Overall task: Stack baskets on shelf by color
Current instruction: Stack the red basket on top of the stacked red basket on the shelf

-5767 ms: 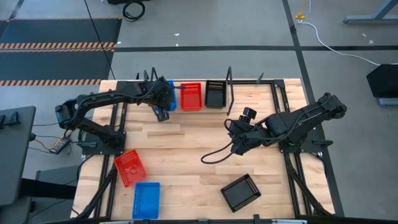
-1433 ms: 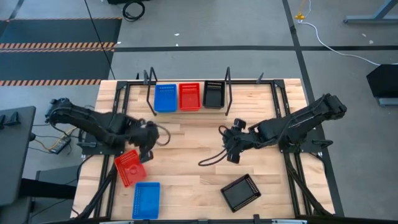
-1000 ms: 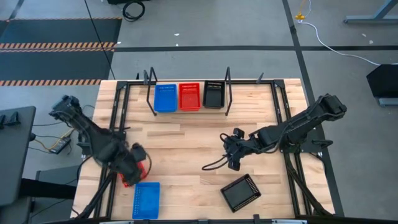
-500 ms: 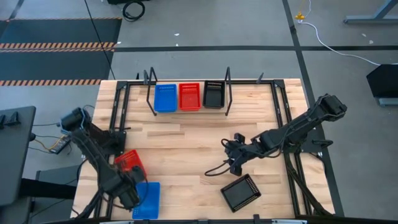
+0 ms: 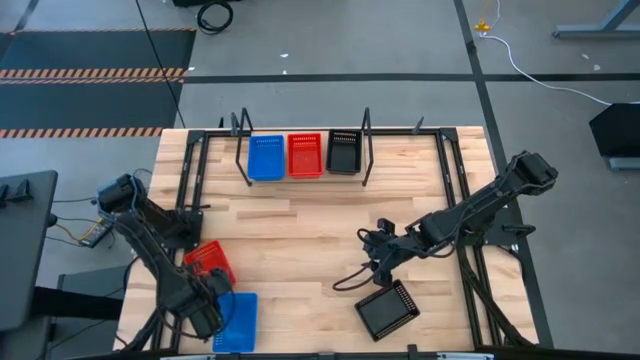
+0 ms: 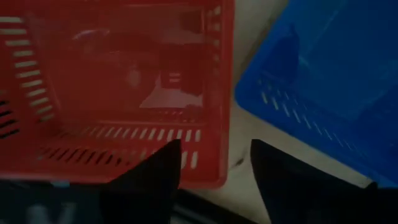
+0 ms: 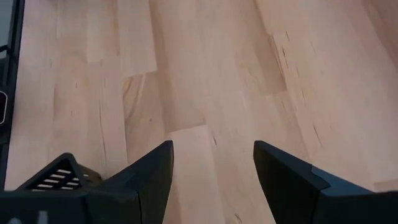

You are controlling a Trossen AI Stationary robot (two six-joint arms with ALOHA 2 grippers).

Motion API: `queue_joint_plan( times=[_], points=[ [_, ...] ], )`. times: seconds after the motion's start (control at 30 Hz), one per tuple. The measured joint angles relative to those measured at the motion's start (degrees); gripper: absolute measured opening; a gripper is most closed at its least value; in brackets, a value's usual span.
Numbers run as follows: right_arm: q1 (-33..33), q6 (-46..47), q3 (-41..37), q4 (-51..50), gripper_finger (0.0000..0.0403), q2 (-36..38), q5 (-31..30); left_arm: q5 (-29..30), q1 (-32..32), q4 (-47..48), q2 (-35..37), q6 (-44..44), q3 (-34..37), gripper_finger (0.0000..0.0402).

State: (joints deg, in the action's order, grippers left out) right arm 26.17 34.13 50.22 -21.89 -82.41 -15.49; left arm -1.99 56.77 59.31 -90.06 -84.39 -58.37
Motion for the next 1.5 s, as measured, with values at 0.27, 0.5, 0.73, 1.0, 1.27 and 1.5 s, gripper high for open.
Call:
queue_joint_plan(
  times=[0.27,0.5,0.73,1.0,1.27,1.5],
  points=[
    [-1.2,-1.7,0.0,0.0,0.0228,0.0,-1.2,0.7,-1.0,-3.0,0.0,0.8,7.1,0.0216],
    [-1.3,-1.7,0.0,0.0,0.0228,0.0,-1.3,0.6,-3.7,-6.1,0.0,6.2,10.9,0.0100],
    [-2.6,-1.3,0.0,0.4,0.0228,0.0,-1.4,-0.2,-9.7,-5.7,2.2,16.6,10.2,0.0012],
    [-2.8,-0.9,0.0,0.8,0.0228,0.0,-1.8,7.4,-19.2,3.9,4.0,35.0,2.8,0.0005],
    [-2.8,0.6,0.0,0.9,0.0228,0.0,-2.5,15.6,-32.8,7.9,4.0,59.6,-6.6,0.0004],
    [-2.8,0.8,0.0,1.0,0.0228,0.0,-2.7,20.3,-47.4,5.1,4.0,82.2,-13.7,0.0004]
  ],
)
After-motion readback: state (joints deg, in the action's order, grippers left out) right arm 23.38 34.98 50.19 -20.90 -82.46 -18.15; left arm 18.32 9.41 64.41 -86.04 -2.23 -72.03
